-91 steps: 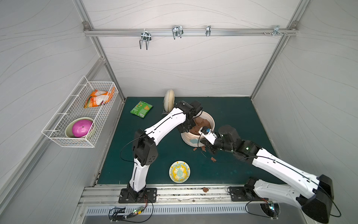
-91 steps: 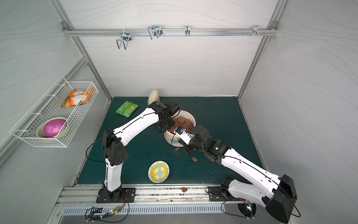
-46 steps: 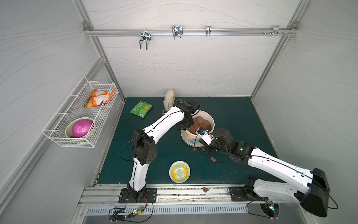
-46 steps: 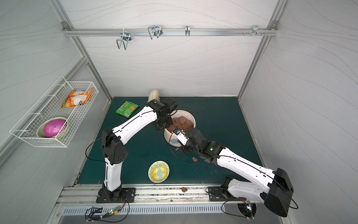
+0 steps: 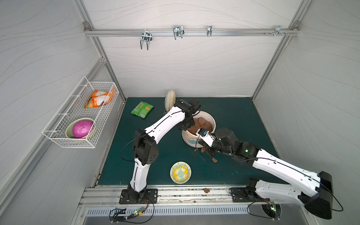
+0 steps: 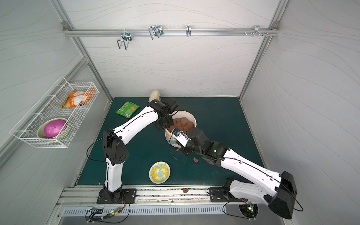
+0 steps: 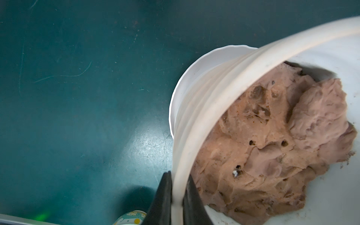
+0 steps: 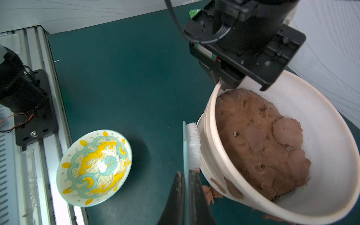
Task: Scrub the dried mud off the ceramic pot
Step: Rotate the pot on the tray.
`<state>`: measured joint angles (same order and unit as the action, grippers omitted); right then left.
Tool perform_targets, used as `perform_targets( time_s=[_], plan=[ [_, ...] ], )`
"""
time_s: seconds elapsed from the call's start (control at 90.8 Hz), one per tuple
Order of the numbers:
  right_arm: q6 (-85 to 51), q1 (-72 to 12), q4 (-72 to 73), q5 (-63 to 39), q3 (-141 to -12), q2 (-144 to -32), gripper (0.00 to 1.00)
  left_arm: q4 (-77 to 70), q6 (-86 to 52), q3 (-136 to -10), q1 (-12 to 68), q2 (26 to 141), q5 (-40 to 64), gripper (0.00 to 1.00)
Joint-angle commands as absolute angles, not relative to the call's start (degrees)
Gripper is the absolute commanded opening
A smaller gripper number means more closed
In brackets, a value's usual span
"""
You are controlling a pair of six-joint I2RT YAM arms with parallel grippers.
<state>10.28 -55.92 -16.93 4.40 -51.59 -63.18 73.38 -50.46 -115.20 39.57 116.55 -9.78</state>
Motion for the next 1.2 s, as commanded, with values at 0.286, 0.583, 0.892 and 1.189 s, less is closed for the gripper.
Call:
perform_targets(
  time_s=[0.286, 0.583, 0.892, 1.189],
  plan=[
    [14.7, -52.7, -19.7, -2.5, -55.4, -65.8, 0.0, 71.0, -30.9, -115.9, 37.7, 118.8, -7.9, 0.0],
    [14.3, -49.1, -25.5, 0.9, -55.2, -63.3, 0.0, 70.1, -24.7, -115.6, 37.3, 118.0, -6.4, 0.0],
    [11.7, -46.8, -30.5, 0.8, -53.6, -59.0, 0.0, 69.8, -23.2, -115.7, 37.1, 118.0, -5.1, 0.0],
    [12.0, -48.4, -34.6, -13.7, -54.7, -54.4, 0.0, 69.2, -21.5, -115.9, 36.7, 117.0, -6.5, 0.0]
  ],
)
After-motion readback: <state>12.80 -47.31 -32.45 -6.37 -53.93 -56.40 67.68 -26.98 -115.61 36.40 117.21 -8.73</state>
